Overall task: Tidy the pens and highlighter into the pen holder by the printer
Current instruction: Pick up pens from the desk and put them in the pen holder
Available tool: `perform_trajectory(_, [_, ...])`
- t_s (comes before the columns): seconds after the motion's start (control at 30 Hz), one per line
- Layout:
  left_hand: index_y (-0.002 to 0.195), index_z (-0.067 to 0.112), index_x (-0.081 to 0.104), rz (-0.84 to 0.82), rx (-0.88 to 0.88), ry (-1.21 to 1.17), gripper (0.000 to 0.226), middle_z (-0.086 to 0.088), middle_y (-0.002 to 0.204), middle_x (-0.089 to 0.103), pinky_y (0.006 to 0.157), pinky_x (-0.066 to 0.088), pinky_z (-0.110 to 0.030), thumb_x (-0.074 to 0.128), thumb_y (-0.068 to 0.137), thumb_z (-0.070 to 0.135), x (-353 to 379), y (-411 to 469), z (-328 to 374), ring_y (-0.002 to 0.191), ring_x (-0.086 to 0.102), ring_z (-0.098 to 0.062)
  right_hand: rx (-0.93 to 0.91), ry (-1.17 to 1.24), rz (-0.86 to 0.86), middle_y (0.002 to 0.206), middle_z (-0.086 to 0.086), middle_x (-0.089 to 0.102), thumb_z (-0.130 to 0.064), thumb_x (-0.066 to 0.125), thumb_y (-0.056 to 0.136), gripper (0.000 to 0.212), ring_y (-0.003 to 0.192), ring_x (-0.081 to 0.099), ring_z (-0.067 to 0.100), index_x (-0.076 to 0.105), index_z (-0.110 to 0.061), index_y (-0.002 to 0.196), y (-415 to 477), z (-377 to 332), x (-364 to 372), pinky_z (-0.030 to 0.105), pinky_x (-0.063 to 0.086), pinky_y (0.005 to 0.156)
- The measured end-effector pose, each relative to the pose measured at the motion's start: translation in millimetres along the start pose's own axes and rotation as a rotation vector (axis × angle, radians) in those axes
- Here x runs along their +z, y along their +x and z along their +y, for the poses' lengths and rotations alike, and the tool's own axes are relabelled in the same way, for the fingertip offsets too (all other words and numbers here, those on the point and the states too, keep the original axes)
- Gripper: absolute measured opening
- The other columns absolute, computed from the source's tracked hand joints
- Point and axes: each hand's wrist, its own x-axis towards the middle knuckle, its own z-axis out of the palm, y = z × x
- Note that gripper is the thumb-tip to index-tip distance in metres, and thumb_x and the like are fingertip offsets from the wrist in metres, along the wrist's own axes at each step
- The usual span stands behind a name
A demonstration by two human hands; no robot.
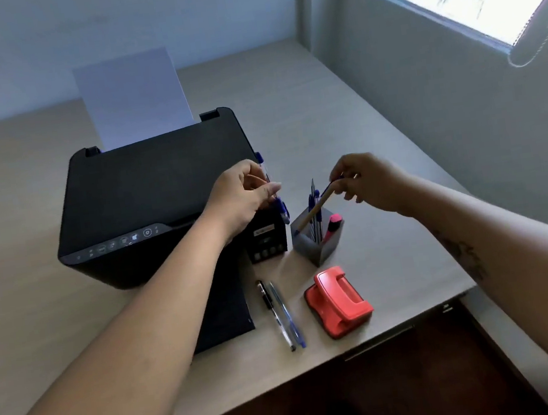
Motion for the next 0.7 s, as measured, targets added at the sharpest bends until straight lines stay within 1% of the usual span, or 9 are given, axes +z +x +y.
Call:
perform_trajectory(0.07, [0.088, 0.008, 0.062, 0.038, 0.014, 0.048, 0.022, -0.015, 0.089, 0.073, 0.083, 0.06, -0.047, 0.078, 0.081, 0.022, 18.3, 9.1, 2.9, 0.087, 0.072, -0.03, -0.01, -0.018, 0.066, 0.081, 0.009, 0.065, -0.005, 0.063, 0.088, 0.009, 0.062, 0.059, 0.019, 0.063, -0.014, 0.087, 4.4, 4.8, -9.7, 0.026, 0.047, 0.056])
perform_trajectory(0.1, [0.087, 0.009, 0.062, 0.048, 0.013, 0.071, 0.022, -0.013, 0.088, 0.072, 0.083, 0.059, -0.047, 0.077, 0.081, 0.023, 28.0, 12.1, 2.6, 0.087, 0.072, -0.03, -0.013, -0.039, 0.081, 0.083, 0.01, 0.065, -0.005, 0.063, 0.088, 0.008, 0.064, 0.06, 0.02, 0.064, -0.013, 0.088, 5.5, 6.7, -11.2, 0.028, 0.049, 0.059])
perform_trajectory(0.2, [0.085, 0.009, 0.062, 0.048, 0.006, 0.131, 0.019, -0.01, 0.086, 0.071, 0.083, 0.059, -0.044, 0.077, 0.082, 0.02, 56.4, 15.9, -3.8, 0.086, 0.07, -0.028, -0.016, -0.145, 0.065, 0.094, 0.013, 0.068, -0.009, 0.064, 0.088, 0.005, 0.082, 0.064, 0.029, 0.065, -0.009, 0.094, 8.7, 13.1, -2.7, 0.04, 0.055, 0.076])
perform_trajectory(0.27, [0.084, 0.012, 0.061, 0.038, -0.001, 0.203, 0.017, -0.009, 0.087, 0.07, 0.079, 0.058, -0.038, 0.075, 0.083, 0.02, 70.8, 14.6, -10.0, 0.085, 0.069, -0.027, -0.024, -0.196, 0.031, 0.099, 0.013, 0.069, -0.011, 0.064, 0.089, 0.008, 0.089, 0.064, 0.03, 0.066, -0.009, 0.096, 8.9, 15.7, 7.8, 0.041, 0.055, 0.081])
perform_trajectory(0.3, [0.084, 0.013, 0.06, 0.032, -0.007, 0.234, 0.016, -0.009, 0.087, 0.07, 0.078, 0.057, -0.037, 0.075, 0.083, 0.021, 76.2, 13.7, -13.0, 0.084, 0.068, -0.027, -0.027, -0.221, 0.014, 0.101, 0.013, 0.068, -0.012, 0.064, 0.089, 0.009, 0.091, 0.063, 0.029, 0.066, -0.009, 0.097, 8.8, 16.8, 13.1, 0.04, 0.054, 0.081])
perform_trajectory(0.4, [0.084, 0.015, 0.061, 0.016, -0.043, 0.278, 0.015, -0.011, 0.088, 0.07, 0.08, 0.058, -0.042, 0.074, 0.083, 0.02, 85.9, 14.7, -24.4, 0.084, 0.068, -0.028, -0.02, -0.262, -0.022, 0.104, 0.013, 0.068, -0.014, 0.063, 0.09, 0.012, 0.091, 0.063, 0.028, 0.067, -0.01, 0.101, 11.5, 20.4, 26.7, 0.038, 0.054, 0.081])
perform_trajectory(0.53, [0.091, 0.012, 0.068, 0.017, -0.064, 0.265, 0.011, -0.011, 0.088, 0.072, 0.081, 0.058, -0.045, 0.073, 0.084, 0.019, 87.7, 13.5, -31.2, 0.083, 0.07, -0.027, 0.02, -0.249, -0.032, 0.112, 0.015, 0.067, -0.015, 0.063, 0.09, 0.023, 0.086, 0.058, 0.024, 0.065, -0.009, 0.112, 14.4, 20.6, 35.7, 0.032, 0.051, 0.081])
perform_trajectory(0.63, [0.093, 0.012, 0.069, 0.033, -0.058, 0.274, 0.01, -0.01, 0.087, 0.072, 0.081, 0.059, -0.043, 0.071, 0.086, 0.018, 81.8, 8.8, -31.0, 0.081, 0.07, -0.025, 0.04, -0.213, -0.009, 0.112, 0.015, 0.067, -0.013, 0.062, 0.091, 0.025, 0.09, 0.063, 0.028, 0.064, -0.009, 0.115, 12.3, 16.9, 33.5, 0.039, 0.054, 0.085])
perform_trajectory(0.7, [0.089, 0.012, 0.068, 0.055, -0.058, 0.263, 0.006, -0.011, 0.082, 0.072, 0.078, 0.06, -0.042, 0.069, 0.086, 0.018, 75.3, 3.9, -31.2, 0.077, 0.071, -0.025, 0.045, -0.178, 0.011, 0.109, 0.014, 0.068, -0.014, 0.061, 0.092, 0.023, 0.089, 0.064, 0.029, 0.063, -0.01, 0.114, 8.7, 13.2, 30.8, 0.039, 0.055, 0.082])
